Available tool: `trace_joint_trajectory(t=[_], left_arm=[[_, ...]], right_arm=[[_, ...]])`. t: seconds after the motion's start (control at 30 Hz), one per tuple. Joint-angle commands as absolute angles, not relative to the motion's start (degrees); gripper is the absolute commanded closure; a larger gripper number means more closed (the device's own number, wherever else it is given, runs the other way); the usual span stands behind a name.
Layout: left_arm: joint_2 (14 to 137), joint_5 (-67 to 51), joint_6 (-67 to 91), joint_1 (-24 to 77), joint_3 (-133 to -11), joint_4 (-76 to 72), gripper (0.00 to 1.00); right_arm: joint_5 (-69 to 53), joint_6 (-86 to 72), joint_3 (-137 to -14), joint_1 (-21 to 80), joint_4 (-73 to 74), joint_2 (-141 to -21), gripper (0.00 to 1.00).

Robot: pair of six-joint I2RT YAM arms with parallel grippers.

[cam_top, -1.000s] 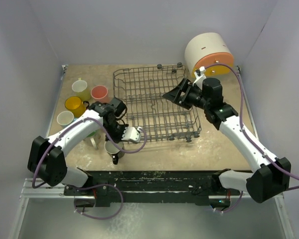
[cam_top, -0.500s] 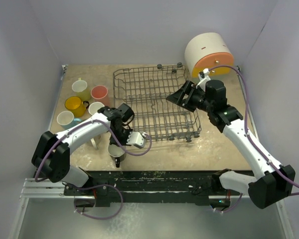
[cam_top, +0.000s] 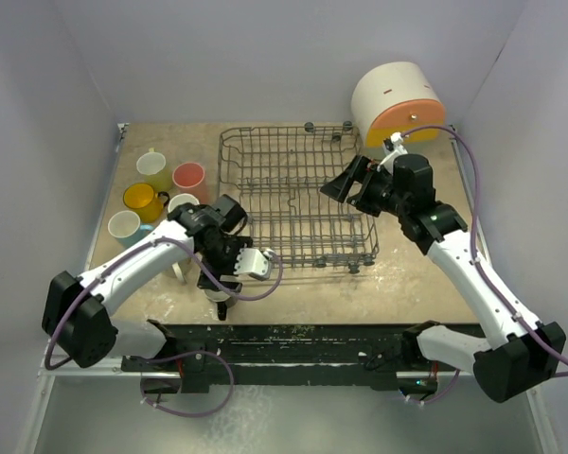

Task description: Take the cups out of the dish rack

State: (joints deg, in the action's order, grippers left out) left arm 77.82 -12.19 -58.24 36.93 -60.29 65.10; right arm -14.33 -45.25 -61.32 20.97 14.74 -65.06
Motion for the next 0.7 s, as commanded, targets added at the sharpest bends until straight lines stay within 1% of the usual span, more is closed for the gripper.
trace_joint_trajectory(t=[0.0,0.03,0.07,0.1,0.23,0.3,0.4,0.47,0.57,0.67], left_arm=[[73.39,-12.89,-58.14,37.16,-66.09,66.43,0.12],[72.50,-13.60,-57.70,37.12,-67.16,67.46,0.12],[71.66,-14.19,-57.33,37.12,-68.08,68.36,0.02],[70.68,-14.69,-56.87,37.09,-68.99,69.14,0.00],[66.86,-16.06,-52.46,37.01,-72.32,69.80,0.01],[64.48,-15.79,-49.34,36.32,-72.64,66.90,0.01],[60.42,-11.77,-41.71,32.09,-70.22,55.31,0.01],[58.04,-11.86,-36.86,25.10,-67.56,45.23,0.01],[57.00,-11.31,-25.69,12.01,-61.32,28.43,0.01],[58.78,-4.66,-17.73,6.98,-56.48,17.64,0.01]], right_arm=[[-9.89,-41.25,-65.60,20.81,18.28,-62.92,0.04],[-9.01,-40.54,-66.00,20.78,19.15,-62.71,0.02],[-7.94,-39.77,-66.47,20.82,20.16,-62.53,0.00],[-6.96,-39.06,-66.79,20.83,21.04,-62.37,0.00],[-1.47,-35.59,-67.58,20.83,24.28,-61.37,0.00],[2.42,-33.58,-67.23,20.83,25.34,-60.68,0.00],[12.18,-30.32,-66.09,20.78,26.31,-58.84,0.00],[19.26,-27.61,-62.73,20.83,24.39,-56.42,0.00],[28.94,-23.28,-56.33,20.73,18.55,-52.22,0.00],[32.87,-17.62,-48.78,20.74,11.97,-48.55,0.00]])
